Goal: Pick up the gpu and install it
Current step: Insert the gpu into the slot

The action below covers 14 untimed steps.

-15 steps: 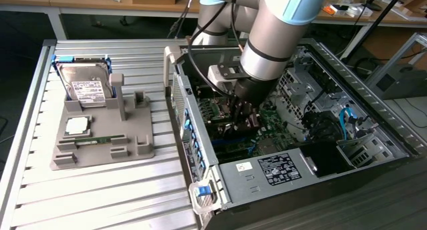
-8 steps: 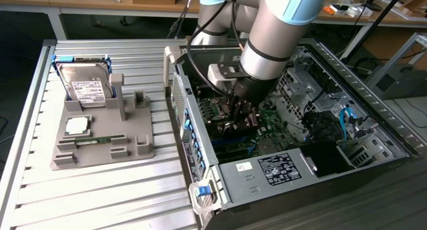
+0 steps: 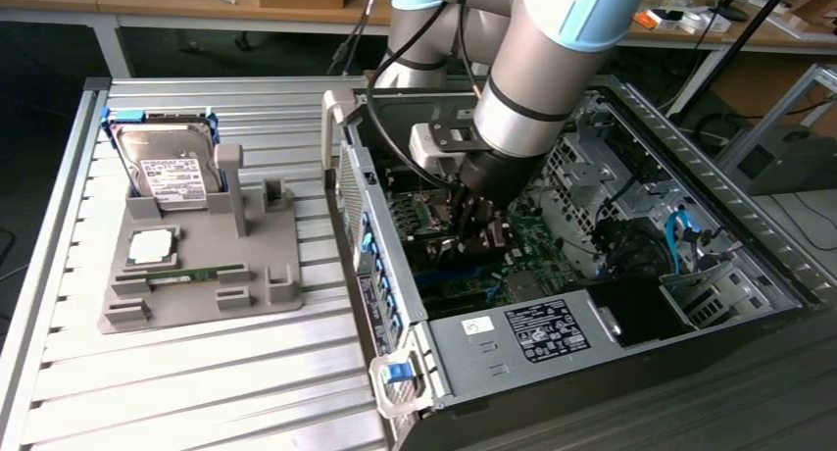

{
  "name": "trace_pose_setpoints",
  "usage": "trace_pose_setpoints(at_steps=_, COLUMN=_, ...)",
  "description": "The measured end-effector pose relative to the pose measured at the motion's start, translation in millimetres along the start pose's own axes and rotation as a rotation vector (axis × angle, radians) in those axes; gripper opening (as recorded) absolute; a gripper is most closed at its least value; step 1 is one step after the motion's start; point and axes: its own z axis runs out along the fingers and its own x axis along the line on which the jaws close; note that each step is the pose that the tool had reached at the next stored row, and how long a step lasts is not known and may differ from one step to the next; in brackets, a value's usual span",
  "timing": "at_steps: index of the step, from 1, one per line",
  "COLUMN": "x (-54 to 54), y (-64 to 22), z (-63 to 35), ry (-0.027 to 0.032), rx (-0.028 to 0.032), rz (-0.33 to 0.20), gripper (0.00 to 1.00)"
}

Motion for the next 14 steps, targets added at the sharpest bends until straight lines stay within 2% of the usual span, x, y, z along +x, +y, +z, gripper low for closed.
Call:
trace_pose_setpoints(at_steps=9, x=7.0, y=1.6, z=-0.1, ry=-0.0003, rx=0.0, rz=0.0, gripper=0.27)
trace_pose_setpoints(at_steps=14, x=9.2, y=-1.3, z=-0.4, ry=0.0, rx=-0.0006, rz=-0.003, gripper=0.27)
